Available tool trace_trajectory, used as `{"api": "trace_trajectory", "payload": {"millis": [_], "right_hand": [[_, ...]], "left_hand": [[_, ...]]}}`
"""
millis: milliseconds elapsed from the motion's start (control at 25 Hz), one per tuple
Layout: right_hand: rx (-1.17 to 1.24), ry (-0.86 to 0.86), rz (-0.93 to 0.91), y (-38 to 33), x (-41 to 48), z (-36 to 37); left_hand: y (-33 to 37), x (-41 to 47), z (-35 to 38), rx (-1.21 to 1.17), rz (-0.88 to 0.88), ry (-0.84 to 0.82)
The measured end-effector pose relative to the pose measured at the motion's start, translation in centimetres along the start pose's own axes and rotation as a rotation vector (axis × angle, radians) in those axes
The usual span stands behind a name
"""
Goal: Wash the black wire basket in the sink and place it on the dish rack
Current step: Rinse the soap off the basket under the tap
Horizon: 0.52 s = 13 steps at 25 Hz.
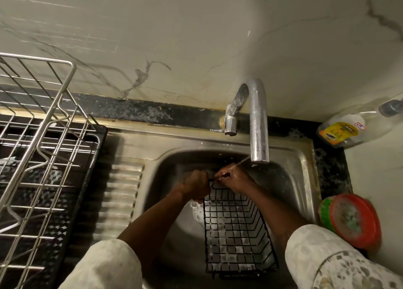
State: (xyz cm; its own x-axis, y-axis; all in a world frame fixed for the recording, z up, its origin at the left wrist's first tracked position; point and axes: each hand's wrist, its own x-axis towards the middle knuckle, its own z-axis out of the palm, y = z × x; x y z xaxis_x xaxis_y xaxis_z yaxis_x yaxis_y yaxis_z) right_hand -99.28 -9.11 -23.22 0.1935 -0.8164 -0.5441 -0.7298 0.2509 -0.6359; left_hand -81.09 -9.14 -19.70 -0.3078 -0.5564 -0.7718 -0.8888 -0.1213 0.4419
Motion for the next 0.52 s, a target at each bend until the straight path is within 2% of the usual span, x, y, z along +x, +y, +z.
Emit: {"api": "trace_trajectory", "payload": {"millis": [200,320,400,520], "right_hand": [[-0.072,-0.062,-0.004,1.0,-0.9,-1.3],[0.02,0.048,0.02,1.1,-0.8,-1.3],[0.09,0.115,0.053,0.3,-0.2,-0.9],[0.127,0.061,0.029,-1.2,0.7,0.4]], "left_hand": [[-0.7,0.2,0.1,-0.029,-0.013,0.043],[-1.2,0.5,-0.8,0.021,0.026,0.103],[-1.8,0.2,-1.9,0.12,0.065,0.217],[-1.8,-0.2,-2.7,0.353,0.115,0.36]]}}
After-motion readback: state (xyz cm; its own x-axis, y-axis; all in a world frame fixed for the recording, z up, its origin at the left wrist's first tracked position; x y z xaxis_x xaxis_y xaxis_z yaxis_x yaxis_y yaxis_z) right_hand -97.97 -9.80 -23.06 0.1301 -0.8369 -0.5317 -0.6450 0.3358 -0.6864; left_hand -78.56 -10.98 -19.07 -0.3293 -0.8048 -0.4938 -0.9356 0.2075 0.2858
